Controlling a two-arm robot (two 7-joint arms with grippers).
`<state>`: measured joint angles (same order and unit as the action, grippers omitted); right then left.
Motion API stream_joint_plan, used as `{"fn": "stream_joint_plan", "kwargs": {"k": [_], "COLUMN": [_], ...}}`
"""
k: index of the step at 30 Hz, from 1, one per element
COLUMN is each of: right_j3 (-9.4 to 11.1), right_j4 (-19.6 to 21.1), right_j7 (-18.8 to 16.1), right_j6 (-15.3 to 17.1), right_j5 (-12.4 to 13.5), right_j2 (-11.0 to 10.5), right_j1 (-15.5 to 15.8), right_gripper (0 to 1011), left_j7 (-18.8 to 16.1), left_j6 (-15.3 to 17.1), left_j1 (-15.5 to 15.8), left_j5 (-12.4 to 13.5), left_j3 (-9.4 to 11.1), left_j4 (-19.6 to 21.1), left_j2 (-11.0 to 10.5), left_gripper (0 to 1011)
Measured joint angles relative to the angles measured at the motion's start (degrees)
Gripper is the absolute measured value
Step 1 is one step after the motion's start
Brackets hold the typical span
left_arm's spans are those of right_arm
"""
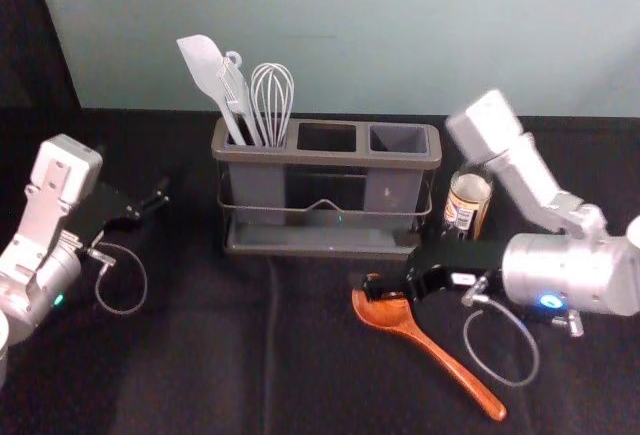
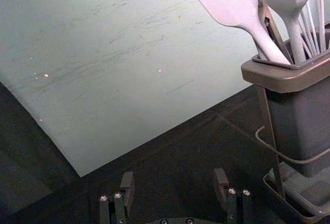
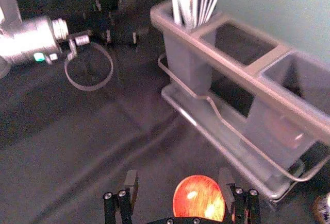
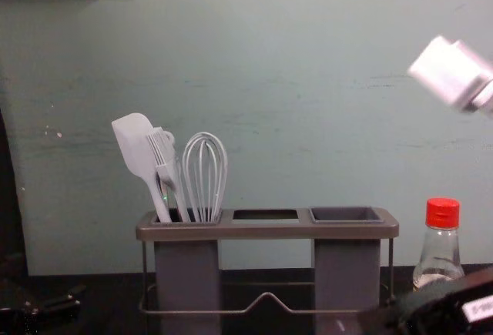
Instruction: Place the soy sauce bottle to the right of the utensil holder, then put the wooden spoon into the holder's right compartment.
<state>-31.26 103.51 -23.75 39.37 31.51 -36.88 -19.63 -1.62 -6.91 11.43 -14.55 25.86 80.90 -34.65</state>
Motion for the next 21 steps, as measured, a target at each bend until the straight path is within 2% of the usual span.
{"fn": "stream_joint_plan", "kwargs": {"k": [7,13,21], "right_j3": [-5.2,-6.8,-7.2], "right_j4": [-4.8,-7.3,-9.2], "right_j7": [-0.6,-0.9,-0.8], "right_j6": [3.3,4.1,4.9], "right_j5": [-3.1,-5.0,-7.1], "right_j2": [2.1,3.2,4.1], "right_j1": [-4.8,-6.1,-6.4], "right_gripper": [1003,1003,1003], "left_j7": [0.0,0.0,0.0], "left_j6": [0.0,0.0,0.0], "left_j1": [0.0,0.0,0.0], "left_j5": [0.0,0.0,0.0], "left_j3": [0.0,0.0,0.0], "left_j4": [0.0,0.0,0.0], "left_j2": [0.0,0.0,0.0], "left_gripper": [1005,1005,1005]}}
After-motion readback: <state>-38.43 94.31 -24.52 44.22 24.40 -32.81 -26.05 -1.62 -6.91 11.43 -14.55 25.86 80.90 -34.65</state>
